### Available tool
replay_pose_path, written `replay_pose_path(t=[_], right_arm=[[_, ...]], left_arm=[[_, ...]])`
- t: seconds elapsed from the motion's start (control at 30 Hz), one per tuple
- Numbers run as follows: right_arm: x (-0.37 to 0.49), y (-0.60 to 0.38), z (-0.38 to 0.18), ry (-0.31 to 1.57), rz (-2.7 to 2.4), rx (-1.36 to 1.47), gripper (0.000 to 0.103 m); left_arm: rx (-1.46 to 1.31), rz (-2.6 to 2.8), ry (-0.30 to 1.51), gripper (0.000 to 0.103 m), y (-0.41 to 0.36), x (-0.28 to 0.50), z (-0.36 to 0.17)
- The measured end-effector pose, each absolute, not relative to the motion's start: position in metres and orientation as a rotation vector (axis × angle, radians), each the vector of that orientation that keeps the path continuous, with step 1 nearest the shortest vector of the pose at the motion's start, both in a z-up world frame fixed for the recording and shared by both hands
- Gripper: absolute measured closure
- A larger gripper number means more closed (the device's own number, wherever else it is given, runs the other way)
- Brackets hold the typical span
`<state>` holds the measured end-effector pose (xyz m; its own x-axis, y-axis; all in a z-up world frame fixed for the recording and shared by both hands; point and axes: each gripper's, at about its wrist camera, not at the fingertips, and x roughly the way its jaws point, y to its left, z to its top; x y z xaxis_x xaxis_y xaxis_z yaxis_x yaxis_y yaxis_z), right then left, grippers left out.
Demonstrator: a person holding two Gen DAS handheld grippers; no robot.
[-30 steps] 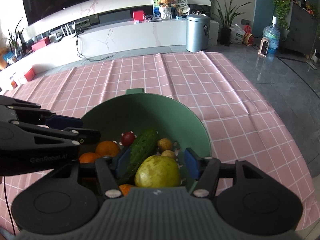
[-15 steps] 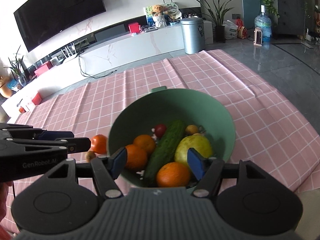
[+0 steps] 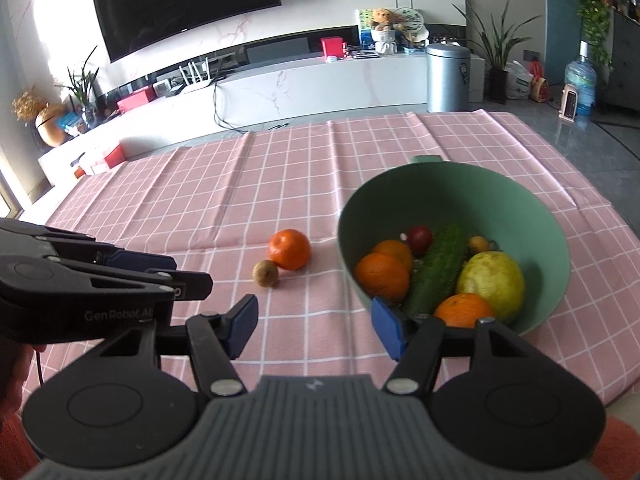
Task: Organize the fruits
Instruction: 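Close the left tool around the last brown kiwi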
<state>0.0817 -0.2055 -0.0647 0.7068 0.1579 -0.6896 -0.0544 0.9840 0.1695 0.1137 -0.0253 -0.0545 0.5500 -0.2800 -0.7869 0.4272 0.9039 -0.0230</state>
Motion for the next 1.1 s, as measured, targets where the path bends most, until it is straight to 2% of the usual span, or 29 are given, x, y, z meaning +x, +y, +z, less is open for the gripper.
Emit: replay_pose_path(t=[0.2, 0.3, 0.47, 0.57, 1.1], right_arm=[[0.086, -0.185, -0.071, 0.782, 0.157, 0.091, 0.061], [0.091, -0.175, -0.077, 0.79, 0.175, 0.057, 0.072], [0.104, -0.161, -0.089, 0.81, 0.187, 0.01, 0.077], [0.111, -0.157, -0.098, 0.831, 0.184, -0.02, 0.086], [0.143, -0.17, -0.127, 0.956, 0.114, 0.109, 0.086]], left_arm=[[0.138, -0.435, 0.896, 0.061, -0.012, 0.119, -0.061], [0.129, -0.441, 0.906, 0.061, -0.009, 0.126, -0.068], [0.061, -0.481, 0.927, 0.062, -0.005, 0.142, -0.081], [0.031, -0.494, 0.947, 0.062, -0.008, 0.152, -0.089], [0.097, -0.488, 0.977, 0.062, -0.036, 0.185, -0.128]])
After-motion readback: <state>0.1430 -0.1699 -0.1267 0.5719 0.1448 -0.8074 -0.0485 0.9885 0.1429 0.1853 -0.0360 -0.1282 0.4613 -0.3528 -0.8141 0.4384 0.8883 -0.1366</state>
